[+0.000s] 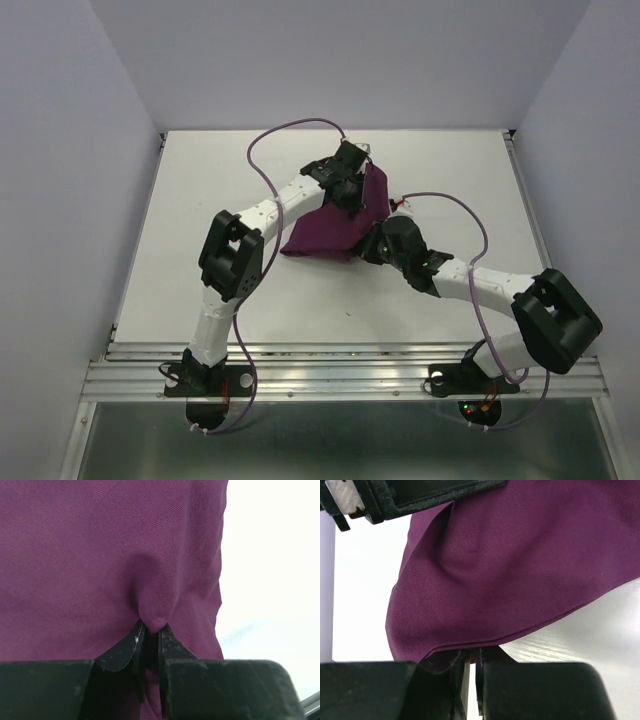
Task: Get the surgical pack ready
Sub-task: Pack the surgical kit at the center of the board.
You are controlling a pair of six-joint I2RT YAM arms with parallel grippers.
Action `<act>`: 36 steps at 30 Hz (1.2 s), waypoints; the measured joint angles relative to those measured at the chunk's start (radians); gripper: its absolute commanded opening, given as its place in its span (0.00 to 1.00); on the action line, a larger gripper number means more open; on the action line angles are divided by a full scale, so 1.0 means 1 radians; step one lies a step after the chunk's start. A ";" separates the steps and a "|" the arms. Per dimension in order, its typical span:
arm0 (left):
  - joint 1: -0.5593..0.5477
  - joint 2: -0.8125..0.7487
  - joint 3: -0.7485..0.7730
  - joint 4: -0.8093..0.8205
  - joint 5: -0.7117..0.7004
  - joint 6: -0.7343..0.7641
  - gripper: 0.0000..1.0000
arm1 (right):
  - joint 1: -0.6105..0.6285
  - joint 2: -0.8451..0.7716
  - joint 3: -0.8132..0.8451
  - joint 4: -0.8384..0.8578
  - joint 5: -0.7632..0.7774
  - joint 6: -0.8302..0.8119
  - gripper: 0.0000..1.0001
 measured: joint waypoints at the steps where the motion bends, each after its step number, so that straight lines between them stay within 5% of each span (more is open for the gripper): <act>1: 0.001 -0.001 -0.003 0.004 -0.001 0.000 0.00 | 0.000 0.005 0.000 0.007 0.000 0.001 0.05; 2: 0.003 -0.002 -0.004 0.005 -0.002 0.001 0.00 | 0.000 0.009 0.000 0.013 0.000 0.002 0.06; 5: 0.006 -0.002 -0.006 0.009 -0.003 0.001 0.00 | 0.000 0.019 0.000 0.026 0.004 0.006 0.28; 9: 0.007 -0.002 -0.008 0.006 -0.008 0.010 0.00 | 0.000 0.039 0.006 0.024 0.003 0.000 0.31; 13: 0.007 -0.002 -0.009 0.007 -0.006 0.010 0.00 | 0.000 0.002 0.000 -0.014 0.024 -0.008 0.46; 21: 0.007 -0.002 -0.006 0.004 -0.005 0.006 0.00 | -0.029 -0.240 -0.019 -0.183 0.082 -0.080 0.55; 24: 0.007 -0.002 -0.006 0.004 -0.005 0.006 0.00 | -0.052 -0.293 -0.030 -0.229 0.097 -0.090 0.42; 25: 0.007 -0.002 -0.006 0.004 -0.005 0.006 0.00 | -0.068 -0.306 -0.031 -0.245 0.097 -0.089 0.21; 28: 0.007 -0.002 -0.006 0.004 -0.004 0.006 0.00 | -0.157 -0.280 -0.027 -0.249 0.069 -0.086 0.01; 36: 0.007 -0.002 -0.006 0.004 -0.002 0.006 0.00 | -0.256 0.061 0.078 -0.198 -0.069 -0.103 0.01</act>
